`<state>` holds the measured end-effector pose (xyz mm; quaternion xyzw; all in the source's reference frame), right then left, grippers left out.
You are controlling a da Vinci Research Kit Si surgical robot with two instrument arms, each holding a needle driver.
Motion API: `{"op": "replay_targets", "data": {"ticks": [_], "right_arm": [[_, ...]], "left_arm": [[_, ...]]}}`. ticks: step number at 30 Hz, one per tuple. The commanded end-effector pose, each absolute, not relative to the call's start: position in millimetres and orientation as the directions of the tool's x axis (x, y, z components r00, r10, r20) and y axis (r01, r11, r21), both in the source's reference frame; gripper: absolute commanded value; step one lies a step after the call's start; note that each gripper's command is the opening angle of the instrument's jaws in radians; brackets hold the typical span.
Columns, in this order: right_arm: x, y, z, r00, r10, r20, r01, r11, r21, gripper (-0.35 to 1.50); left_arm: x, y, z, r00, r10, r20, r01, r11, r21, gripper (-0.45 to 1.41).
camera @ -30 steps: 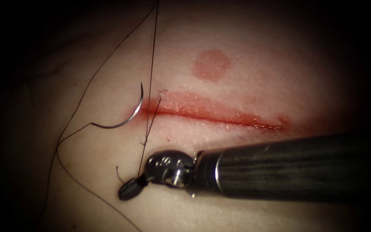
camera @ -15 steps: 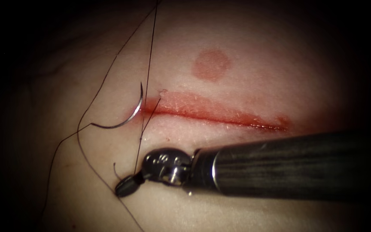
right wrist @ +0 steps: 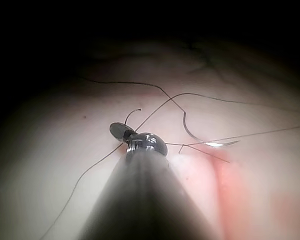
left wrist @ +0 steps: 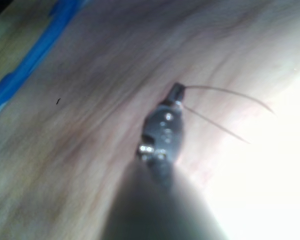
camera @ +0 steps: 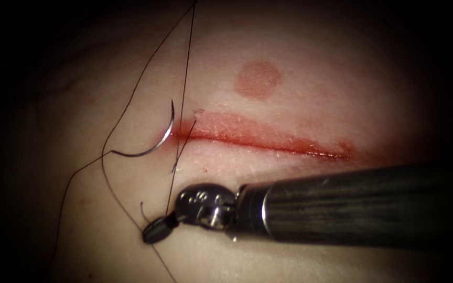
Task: Wound Closure
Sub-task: Tighten the knot by pulling the right gripper down and the left gripper up.
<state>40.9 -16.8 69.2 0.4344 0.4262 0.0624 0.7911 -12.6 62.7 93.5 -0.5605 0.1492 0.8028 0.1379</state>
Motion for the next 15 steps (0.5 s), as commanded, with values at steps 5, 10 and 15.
{"op": "replay_targets", "data": {"ticks": [5,10,15], "right_arm": [[41.3,-17.3,69.7,0.629,0.469,-0.62,0.274,0.613,0.742,-0.35],[41.2,-17.4,69.7,0.629,0.469,-0.62,0.274,0.613,0.741,-0.35],[41.3,-17.3,69.7,0.629,0.47,-0.619,0.273,0.613,0.742,-0.35]], "left_arm": [[-13.2,63.3,94.2,-0.342,0.048,-0.939,-0.392,-0.915,0.096,-0.35],[-13.3,62.5,94.0,-0.342,0.047,-0.938,-0.389,-0.916,0.095,-0.35],[-13.2,62.0,93.8,-0.339,0.047,-0.939,-0.384,-0.919,0.093,-0.35]]}}
